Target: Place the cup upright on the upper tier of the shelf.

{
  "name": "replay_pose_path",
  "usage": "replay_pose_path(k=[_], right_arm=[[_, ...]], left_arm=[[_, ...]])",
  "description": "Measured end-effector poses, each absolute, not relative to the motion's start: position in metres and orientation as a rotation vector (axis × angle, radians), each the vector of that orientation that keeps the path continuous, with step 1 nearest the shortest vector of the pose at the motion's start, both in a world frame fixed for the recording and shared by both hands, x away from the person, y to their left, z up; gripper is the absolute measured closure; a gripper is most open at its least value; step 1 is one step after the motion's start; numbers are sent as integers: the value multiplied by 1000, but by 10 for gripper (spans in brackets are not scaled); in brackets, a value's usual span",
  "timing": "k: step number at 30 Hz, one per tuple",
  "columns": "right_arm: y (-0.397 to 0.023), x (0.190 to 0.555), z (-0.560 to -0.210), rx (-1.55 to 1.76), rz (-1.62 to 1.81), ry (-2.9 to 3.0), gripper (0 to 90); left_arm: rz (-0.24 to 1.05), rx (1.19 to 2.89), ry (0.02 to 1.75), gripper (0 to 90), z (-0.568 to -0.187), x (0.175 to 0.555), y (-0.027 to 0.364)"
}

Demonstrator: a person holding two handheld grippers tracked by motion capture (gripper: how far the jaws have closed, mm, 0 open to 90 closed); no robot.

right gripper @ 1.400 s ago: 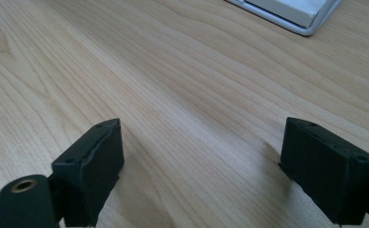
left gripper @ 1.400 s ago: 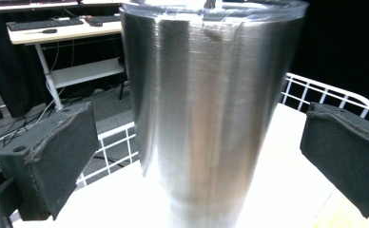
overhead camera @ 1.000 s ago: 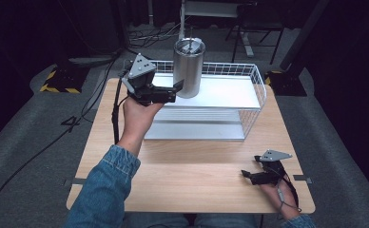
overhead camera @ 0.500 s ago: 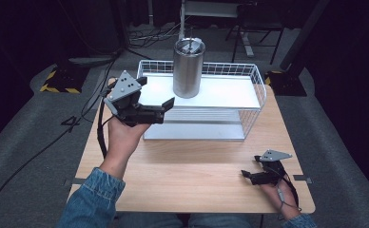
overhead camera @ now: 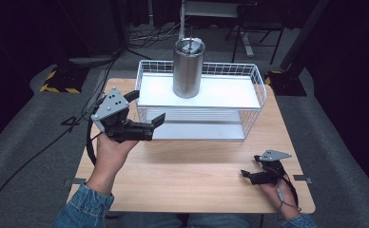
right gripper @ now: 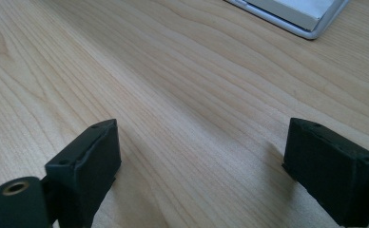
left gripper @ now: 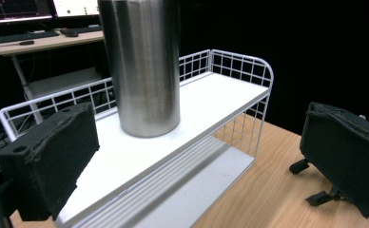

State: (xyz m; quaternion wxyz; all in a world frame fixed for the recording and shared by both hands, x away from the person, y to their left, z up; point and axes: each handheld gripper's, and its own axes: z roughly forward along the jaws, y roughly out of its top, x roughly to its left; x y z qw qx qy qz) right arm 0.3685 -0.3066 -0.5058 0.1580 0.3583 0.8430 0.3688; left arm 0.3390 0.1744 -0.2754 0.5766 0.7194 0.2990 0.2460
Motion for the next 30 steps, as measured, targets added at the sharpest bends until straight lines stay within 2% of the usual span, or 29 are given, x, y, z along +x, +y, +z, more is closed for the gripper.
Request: replay_pose_path(k=[3, 7, 22, 30], right_arm=[[-307, 368, -506, 1025, 1055, 2411, 126], [-307, 368, -506, 1025, 1055, 2411, 126], [-307, 368, -506, 1025, 1055, 2411, 126], [-307, 368, -506, 1025, 1055, 2411, 127]], left_arm=[[564, 1706, 699, 0, -285, 336, 179], [662, 1783, 719, 3, -297, 331, 183], [603, 1769, 776, 17, -350, 319, 205], [626, 1773, 830, 17, -376, 314, 216]])
